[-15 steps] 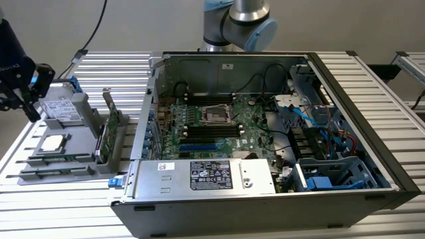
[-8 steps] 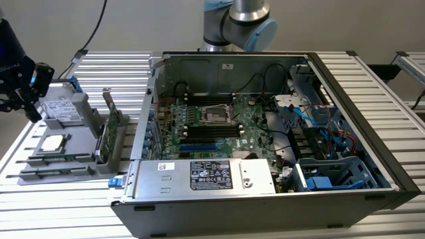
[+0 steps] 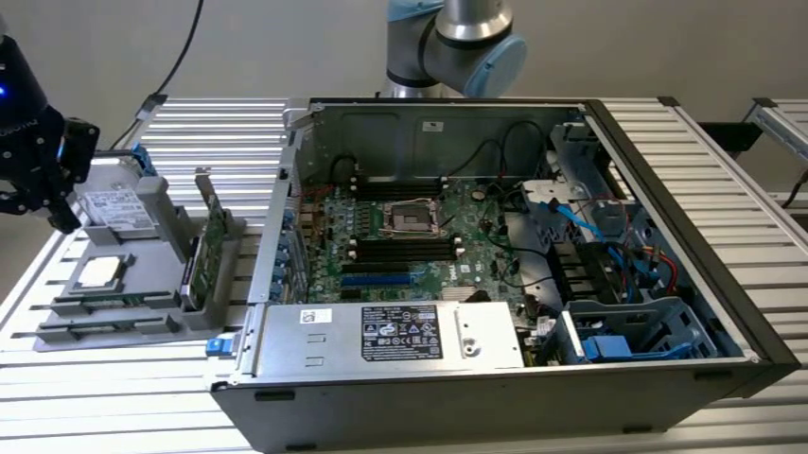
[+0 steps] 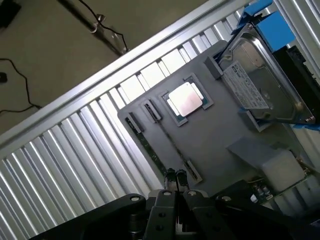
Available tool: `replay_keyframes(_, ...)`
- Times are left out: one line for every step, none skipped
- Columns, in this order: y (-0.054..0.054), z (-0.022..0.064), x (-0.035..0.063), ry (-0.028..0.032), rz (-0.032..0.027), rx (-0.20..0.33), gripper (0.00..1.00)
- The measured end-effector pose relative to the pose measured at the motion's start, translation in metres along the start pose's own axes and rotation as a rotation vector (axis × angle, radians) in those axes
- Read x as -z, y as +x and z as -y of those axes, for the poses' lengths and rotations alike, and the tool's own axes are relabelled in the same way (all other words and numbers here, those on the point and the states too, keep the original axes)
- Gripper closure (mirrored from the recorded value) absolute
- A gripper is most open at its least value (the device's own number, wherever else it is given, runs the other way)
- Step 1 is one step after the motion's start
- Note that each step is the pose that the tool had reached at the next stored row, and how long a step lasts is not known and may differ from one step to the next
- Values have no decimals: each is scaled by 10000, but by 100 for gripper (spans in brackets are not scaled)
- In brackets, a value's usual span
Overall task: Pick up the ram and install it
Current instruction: 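Pick up the ram and move it above insertion slot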
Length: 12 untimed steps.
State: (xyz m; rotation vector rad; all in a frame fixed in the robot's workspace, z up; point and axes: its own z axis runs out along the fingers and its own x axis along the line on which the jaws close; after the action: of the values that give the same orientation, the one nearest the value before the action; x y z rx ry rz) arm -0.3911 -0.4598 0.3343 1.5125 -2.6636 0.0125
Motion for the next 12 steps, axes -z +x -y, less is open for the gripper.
replay_keyframes(0, 0, 0, 13, -6, 186, 90)
replay_keyframes(0, 0, 0, 26, -12, 365, 90)
replay_keyframes(0, 0, 0, 39, -18, 544, 90)
replay_keyframes(0, 0, 0, 52, -23, 724, 90)
replay_keyframes(0, 0, 0, 65, -30, 908, 90)
replay_keyframes(0, 0, 0, 78, -35, 1083, 90)
replay_keyframes(0, 0, 0, 91, -41, 1260, 90)
replay_keyframes(0, 0, 0, 105, -47, 1452, 90)
replay_keyframes(0, 0, 0, 117, -52, 1626, 90)
replay_keyframes(0, 0, 0, 131, -57, 1804, 90)
replay_keyframes(0, 0, 0, 144, -63, 1990, 90)
replay_keyframes(0, 0, 0, 158, -69, 2173, 90)
